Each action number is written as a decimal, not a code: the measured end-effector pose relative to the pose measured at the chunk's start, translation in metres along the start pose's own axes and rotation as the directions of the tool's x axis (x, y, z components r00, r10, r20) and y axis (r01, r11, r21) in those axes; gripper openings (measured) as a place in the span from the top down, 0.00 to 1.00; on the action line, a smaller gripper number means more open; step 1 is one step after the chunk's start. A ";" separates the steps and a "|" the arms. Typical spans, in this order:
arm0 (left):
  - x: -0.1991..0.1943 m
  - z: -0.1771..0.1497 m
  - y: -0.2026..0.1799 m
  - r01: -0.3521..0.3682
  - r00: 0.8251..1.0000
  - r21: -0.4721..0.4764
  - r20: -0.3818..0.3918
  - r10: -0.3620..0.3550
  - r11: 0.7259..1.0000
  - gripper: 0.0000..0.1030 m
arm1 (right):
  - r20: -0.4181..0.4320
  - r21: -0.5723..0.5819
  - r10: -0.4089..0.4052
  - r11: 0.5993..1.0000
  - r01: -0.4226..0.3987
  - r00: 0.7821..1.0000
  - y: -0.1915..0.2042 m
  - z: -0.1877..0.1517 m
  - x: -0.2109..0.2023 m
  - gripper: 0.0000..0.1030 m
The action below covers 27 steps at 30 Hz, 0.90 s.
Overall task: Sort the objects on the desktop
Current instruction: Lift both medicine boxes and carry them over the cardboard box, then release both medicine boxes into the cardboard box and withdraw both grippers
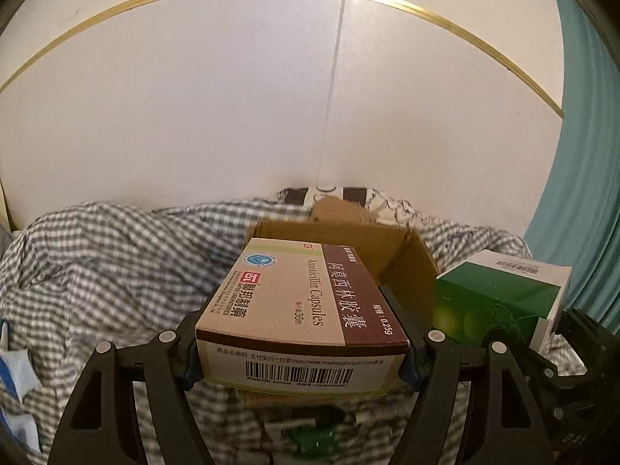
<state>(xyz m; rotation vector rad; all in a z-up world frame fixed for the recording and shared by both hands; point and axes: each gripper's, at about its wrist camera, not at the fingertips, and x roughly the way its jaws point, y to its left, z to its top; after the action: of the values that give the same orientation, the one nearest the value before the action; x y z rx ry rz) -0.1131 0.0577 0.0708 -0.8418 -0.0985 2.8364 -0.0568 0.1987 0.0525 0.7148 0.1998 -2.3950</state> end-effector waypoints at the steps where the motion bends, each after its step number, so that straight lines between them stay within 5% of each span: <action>1: 0.006 0.004 0.000 0.002 1.000 -0.002 -0.003 -0.002 1.000 0.26 | 0.003 0.000 -0.003 1.000 0.003 1.000 -0.003 0.004 0.004 0.20; 12: 0.077 0.022 0.005 0.000 0.998 0.021 -0.058 0.001 1.000 0.26 | 0.005 0.002 -0.010 1.000 0.010 1.000 -0.031 0.044 0.069 0.20; 19: 0.137 0.016 0.006 0.007 0.990 0.060 -0.141 0.001 0.998 0.26 | -0.023 0.050 -0.013 0.999 0.014 1.000 -0.056 0.047 0.123 0.20; 27: 0.159 0.007 -0.013 0.021 0.985 0.111 -0.172 -0.001 0.994 0.24 | -0.068 0.087 -0.010 0.996 0.016 0.998 -0.068 0.046 0.156 0.19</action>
<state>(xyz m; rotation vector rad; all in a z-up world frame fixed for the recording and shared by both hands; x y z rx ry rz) -0.2463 0.1010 -0.0065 -1.0514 0.0783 2.7154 -0.2213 0.1565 0.0052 0.8382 0.1277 -2.4057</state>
